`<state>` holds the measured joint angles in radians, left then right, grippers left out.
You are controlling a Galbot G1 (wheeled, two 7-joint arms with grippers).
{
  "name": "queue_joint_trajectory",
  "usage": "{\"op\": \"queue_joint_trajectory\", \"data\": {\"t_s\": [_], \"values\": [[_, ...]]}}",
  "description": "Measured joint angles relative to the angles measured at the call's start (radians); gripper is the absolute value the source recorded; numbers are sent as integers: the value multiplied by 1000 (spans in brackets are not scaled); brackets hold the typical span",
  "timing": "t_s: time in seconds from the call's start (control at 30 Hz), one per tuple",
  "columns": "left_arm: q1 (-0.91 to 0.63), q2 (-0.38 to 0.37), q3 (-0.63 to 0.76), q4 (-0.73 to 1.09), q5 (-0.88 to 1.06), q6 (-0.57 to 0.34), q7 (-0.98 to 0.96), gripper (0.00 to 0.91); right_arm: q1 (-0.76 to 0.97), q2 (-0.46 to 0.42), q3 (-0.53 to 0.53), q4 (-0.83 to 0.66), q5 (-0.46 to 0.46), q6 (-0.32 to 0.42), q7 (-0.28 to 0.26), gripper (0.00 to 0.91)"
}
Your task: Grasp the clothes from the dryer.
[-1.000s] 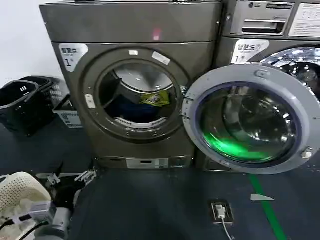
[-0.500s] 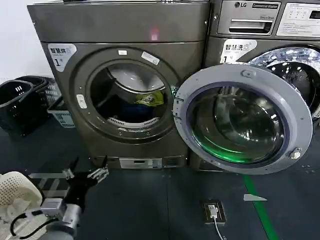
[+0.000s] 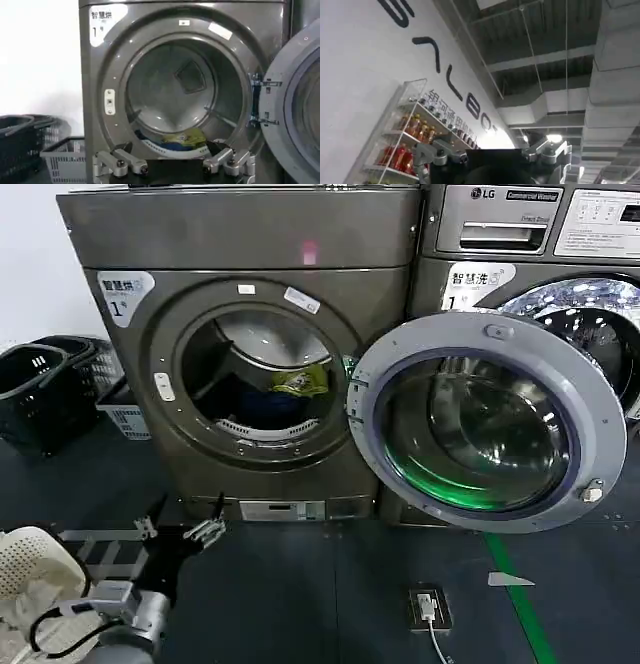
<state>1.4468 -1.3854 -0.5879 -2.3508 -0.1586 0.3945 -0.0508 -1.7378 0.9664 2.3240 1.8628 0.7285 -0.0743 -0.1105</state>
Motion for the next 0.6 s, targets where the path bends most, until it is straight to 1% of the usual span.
{"op": "queue_joint_trajectory", "data": {"t_s": [0.23, 0.6], "values": [[-6, 5, 7, 2, 0, -2, 6, 907, -14, 2, 21, 11, 34, -1, -13, 907], [-19, 2, 9, 8, 2, -4, 12, 907, -23, 5, 43, 12, 60, 2, -16, 907]]}}
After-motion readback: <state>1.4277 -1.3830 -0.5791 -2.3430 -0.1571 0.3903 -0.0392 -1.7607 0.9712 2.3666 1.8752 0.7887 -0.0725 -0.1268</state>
